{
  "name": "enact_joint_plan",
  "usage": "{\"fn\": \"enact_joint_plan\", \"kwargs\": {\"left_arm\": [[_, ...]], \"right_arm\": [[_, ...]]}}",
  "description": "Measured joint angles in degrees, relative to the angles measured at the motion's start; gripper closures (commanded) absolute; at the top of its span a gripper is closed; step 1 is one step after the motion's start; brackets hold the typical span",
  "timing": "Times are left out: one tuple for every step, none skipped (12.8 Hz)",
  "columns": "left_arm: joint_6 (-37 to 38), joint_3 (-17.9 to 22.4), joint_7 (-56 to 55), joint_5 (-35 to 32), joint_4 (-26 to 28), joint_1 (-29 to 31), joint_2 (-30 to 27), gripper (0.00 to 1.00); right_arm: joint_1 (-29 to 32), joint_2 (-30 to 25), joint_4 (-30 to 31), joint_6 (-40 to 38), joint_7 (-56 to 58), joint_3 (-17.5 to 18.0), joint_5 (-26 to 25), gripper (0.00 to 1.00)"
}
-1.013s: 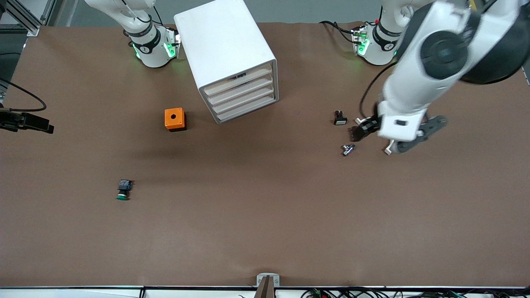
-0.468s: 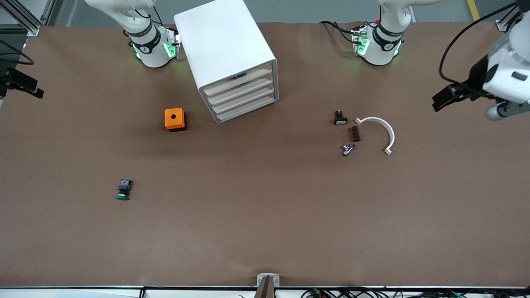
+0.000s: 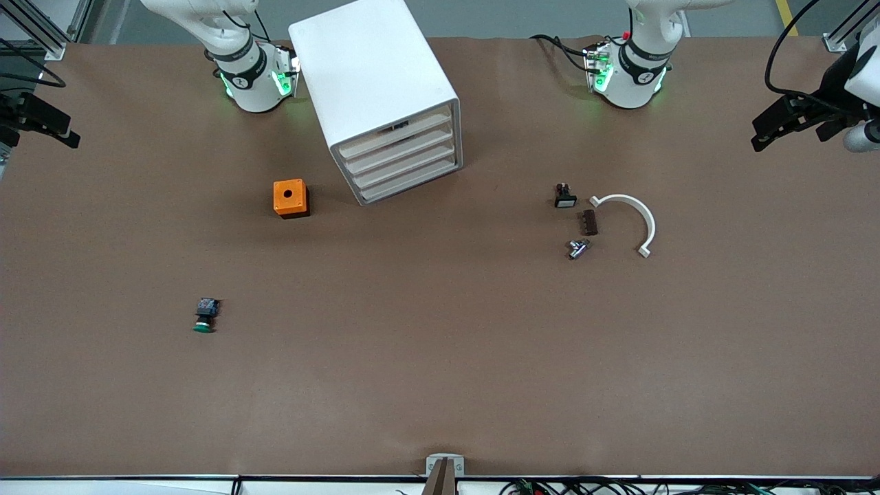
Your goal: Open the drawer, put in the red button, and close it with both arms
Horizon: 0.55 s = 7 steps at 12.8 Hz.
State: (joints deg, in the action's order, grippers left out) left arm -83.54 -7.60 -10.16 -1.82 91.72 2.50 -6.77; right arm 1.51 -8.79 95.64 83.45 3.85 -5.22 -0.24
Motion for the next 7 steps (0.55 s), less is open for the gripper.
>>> {"fn": "enact_joint_plan", "kwargs": {"left_arm": [[-0.02, 0.0, 0.51, 0.0, 0.27, 0.0, -0.22, 0.0], [-0.04, 0.0, 0.91, 0.0, 0.38, 0.0, -0.34, 0.0], [-0.07, 0.0, 1.09, 0.0, 0.39, 0.01, -0.38, 0.0], [-0.11, 0.0, 1.15, 0.0, 0.39, 0.01, -0.41, 0.0], [-0.17, 0.0, 1.17, 0.0, 0.39, 0.01, -0.41, 0.0], [-0.21, 0.0, 1.17, 0.0, 0.39, 0.01, -0.41, 0.0], [-0.23, 0.01, 1.17, 0.0, 0.39, 0.03, -0.41, 0.0]], "right_arm": [[0.0, -0.17, 0.18, 0.18, 0.0, 0.02, 0.0, 0.0], [0.0, -0.18, 0.22, 0.41, 0.0, 0.03, 0.0, 0.0], [0.0, -0.18, 0.27, 0.63, 0.0, 0.03, 0.0, 0.0], [0.0, -0.18, 0.3, 0.71, 0.0, 0.03, 0.0, 0.0], [0.0, -0.18, 0.32, 0.76, 0.0, 0.01, 0.0, 0.0], [0.0, -0.18, 0.34, 0.99, 0.0, -0.01, 0.0, 0.0], [0.0, -0.18, 0.36, 1.38, 0.0, -0.03, 0.0, 0.0]]}}
